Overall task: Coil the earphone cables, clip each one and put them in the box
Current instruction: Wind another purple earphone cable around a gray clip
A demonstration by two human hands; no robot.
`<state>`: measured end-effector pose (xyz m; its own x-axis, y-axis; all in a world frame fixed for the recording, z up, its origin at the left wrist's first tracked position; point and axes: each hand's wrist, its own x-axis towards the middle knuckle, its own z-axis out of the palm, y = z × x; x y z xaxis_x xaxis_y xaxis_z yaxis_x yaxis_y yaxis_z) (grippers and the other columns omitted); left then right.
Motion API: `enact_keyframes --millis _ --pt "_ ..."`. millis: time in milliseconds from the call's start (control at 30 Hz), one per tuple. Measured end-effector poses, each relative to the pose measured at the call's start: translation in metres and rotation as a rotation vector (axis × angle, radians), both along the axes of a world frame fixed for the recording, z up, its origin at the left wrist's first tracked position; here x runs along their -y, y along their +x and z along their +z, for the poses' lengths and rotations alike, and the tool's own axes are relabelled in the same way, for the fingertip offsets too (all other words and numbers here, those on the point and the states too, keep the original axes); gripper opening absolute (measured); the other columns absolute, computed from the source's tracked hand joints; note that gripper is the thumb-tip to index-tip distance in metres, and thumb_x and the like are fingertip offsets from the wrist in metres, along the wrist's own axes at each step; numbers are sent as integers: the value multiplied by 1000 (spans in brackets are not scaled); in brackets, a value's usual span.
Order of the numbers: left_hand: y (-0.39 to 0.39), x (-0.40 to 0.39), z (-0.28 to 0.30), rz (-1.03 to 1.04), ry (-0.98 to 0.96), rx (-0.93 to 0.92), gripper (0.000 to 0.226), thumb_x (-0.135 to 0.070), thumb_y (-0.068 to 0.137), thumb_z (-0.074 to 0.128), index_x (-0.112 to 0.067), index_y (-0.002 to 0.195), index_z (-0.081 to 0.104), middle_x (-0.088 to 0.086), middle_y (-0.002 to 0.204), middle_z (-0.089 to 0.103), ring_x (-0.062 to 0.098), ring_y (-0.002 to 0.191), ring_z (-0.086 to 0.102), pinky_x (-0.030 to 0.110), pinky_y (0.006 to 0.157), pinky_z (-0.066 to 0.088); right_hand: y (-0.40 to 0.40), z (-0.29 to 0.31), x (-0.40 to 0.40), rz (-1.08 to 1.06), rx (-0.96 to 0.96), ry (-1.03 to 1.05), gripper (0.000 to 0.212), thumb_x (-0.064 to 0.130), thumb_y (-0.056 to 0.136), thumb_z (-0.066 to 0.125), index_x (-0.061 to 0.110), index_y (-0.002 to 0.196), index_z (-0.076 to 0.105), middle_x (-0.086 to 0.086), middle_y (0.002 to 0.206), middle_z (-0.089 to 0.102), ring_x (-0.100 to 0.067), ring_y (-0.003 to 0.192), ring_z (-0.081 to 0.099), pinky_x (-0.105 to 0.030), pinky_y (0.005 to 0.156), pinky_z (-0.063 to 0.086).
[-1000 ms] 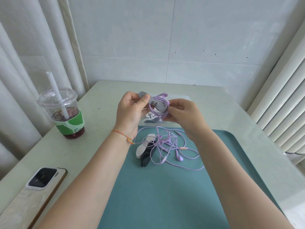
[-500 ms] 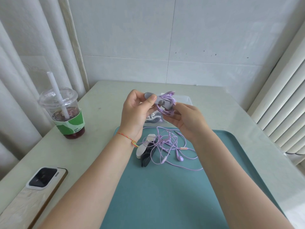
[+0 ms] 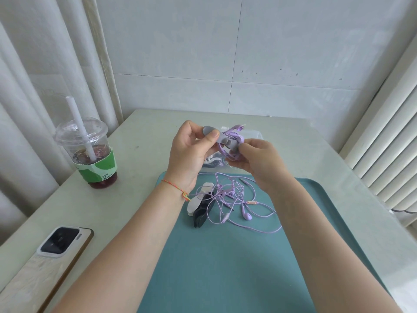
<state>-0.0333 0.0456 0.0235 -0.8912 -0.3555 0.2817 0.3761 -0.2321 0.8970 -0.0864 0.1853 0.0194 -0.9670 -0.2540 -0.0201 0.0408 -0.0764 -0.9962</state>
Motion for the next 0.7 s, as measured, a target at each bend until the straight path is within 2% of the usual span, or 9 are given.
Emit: enact_keyframes --millis 67,133,233,500,600,700 --pt "1 -2 2 4 -33 -13 23 4 89 62 -9 78 47 -7 69 65 16 73 66 41 81 58 0 1 -2 -12 -33 43 16 -4 91 50 -2 81 62 -11 71 62 -19 66 64 -32 75 58" --pt "2 -3 2 6 -52 -17 22 3 89 64 -9 78 48 -4 71 66 23 78 66 44 83 57 0 1 -2 -18 -25 8 17 -6 90 50 -1 79 62 -9 69 62 -17 62 65 -30 70 57" --pt "3 -2 2 2 -21 -3 23 4 88 63 -9 77 49 4 76 63 21 77 67 41 80 58 0 1 -2 -12 5 -58 12 -10 90 49 -4 89 60 -13 73 64 -17 61 67 -29 66 58" --pt "-1 4 5 -55 243 30 20 2 93 57 -10 80 46 13 83 66 22 77 71 30 70 58 1 0 -5 42 -19 -163 6 -5 93 54 0 93 57 -19 82 69 -26 72 71 -31 69 59" --pt "-1 5 6 -87 323 53 19 -1 95 55 -11 81 45 14 80 71 25 79 73 28 70 58 0 1 -6 91 41 -254 9 -4 95 50 0 95 58 -15 80 71 -23 72 71 -31 69 59" --pt "-2 5 5 -94 347 50 14 -4 95 55 -9 87 46 28 100 68 33 93 71 31 76 58 0 2 -6 139 128 -370 15 -3 97 46 3 93 60 -10 79 72 -21 72 71 -30 68 59"
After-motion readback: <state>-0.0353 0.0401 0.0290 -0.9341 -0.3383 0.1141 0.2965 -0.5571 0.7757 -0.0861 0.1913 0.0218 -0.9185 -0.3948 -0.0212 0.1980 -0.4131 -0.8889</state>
